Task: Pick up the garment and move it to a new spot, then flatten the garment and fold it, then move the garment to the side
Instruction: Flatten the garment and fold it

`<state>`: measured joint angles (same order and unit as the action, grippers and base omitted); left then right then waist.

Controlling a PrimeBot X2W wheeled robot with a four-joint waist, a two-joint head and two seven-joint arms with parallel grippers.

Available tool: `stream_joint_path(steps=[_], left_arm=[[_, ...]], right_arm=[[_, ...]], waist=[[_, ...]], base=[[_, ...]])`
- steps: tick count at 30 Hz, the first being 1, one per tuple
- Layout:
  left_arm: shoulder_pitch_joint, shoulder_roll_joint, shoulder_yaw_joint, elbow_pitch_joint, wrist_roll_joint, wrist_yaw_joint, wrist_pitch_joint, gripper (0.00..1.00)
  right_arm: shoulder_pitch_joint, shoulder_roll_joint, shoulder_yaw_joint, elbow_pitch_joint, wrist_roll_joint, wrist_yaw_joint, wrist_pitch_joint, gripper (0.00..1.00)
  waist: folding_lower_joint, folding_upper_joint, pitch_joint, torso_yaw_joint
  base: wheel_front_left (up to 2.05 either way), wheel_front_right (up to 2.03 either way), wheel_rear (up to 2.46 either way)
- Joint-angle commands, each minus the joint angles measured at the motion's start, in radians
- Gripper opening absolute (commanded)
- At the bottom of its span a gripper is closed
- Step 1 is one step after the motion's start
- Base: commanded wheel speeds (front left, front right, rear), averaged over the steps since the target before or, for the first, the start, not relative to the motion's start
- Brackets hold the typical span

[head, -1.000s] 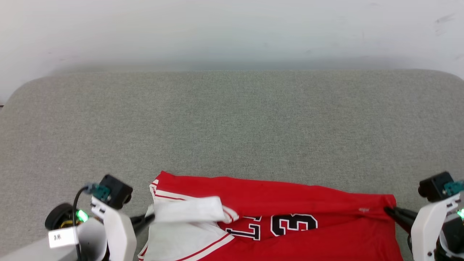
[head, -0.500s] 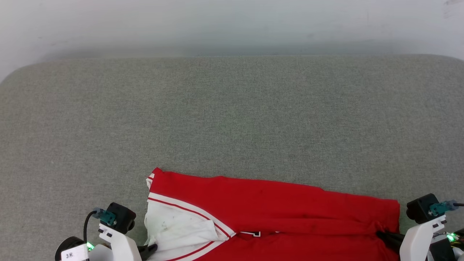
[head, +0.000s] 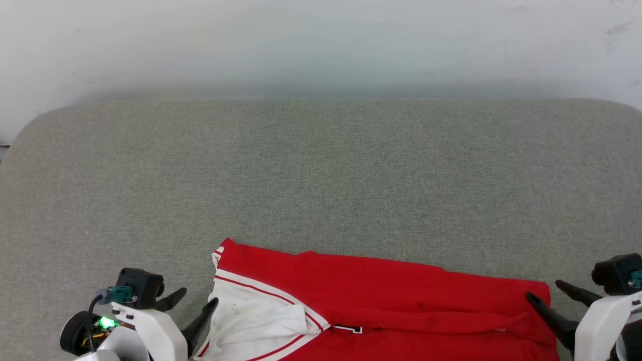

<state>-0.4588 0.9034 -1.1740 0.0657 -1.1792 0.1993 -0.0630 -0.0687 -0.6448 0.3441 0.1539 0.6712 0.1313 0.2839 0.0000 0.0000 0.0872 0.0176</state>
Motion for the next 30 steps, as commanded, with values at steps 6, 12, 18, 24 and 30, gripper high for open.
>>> stream_joint_path(steps=[6,12,18,24,30], left_arm=[[0.043,-0.012,0.069,-0.004,0.042,0.110,-0.160,1.00],[0.078,-0.074,0.220,0.002,0.150,0.212,-0.203,1.00],[0.213,-0.195,0.522,-0.046,0.385,0.274,-0.203,1.00],[0.380,-0.346,0.792,-0.118,0.654,0.276,-0.202,1.00],[0.507,-0.508,0.973,-0.180,0.859,0.233,-0.202,1.00]], right_arm=[[0.042,-0.007,-0.106,-0.085,-0.042,-0.001,0.059,1.00],[0.072,-0.026,-0.157,-0.083,-0.048,-0.001,0.179,1.00],[0.095,-0.028,-0.164,-0.069,-0.030,-0.001,0.273,1.00],[0.082,-0.011,-0.136,-0.049,-0.043,-0.001,0.320,1.00],[0.071,0.016,-0.099,0.000,-0.024,-0.001,0.340,1.00]], waist=[[0.0000,0.0000,-0.016,0.012],[0.0000,0.0000,-0.014,0.039],[0.0000,0.0000,0.000,0.068],[0.0000,0.0000,0.017,0.082],[0.0000,0.0000,0.031,0.090]], base=[[0.00,0.00,0.00],[0.00,0.00,0.00],[0.00,0.00,0.00],[0.00,0.00,0.00],[0.00,0.00,0.00]])
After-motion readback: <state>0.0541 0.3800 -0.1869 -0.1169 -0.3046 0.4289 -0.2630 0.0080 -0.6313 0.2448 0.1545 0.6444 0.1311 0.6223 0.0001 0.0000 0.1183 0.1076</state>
